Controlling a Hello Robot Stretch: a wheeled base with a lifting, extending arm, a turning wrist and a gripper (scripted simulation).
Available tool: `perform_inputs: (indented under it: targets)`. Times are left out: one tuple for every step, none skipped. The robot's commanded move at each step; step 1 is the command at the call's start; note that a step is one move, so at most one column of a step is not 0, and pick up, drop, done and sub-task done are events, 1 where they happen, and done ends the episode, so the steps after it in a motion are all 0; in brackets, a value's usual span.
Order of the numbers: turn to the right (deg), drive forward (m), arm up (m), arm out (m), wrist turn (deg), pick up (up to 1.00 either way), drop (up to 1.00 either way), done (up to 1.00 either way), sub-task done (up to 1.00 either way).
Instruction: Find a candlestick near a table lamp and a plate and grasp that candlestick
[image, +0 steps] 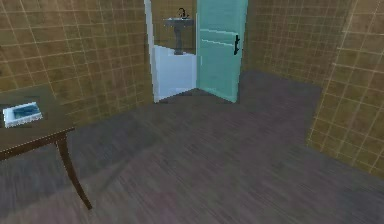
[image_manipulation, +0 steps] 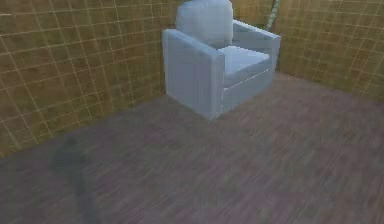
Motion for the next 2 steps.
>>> perform_inputs:
  targets:
    - [0.0,1.00,0.00,0.00,0.0,0.00,0.00,0.00,0.00]
    - [0.0,1.00,0.00,0.00,0.0,0.00,0.00,0.00,0.00]
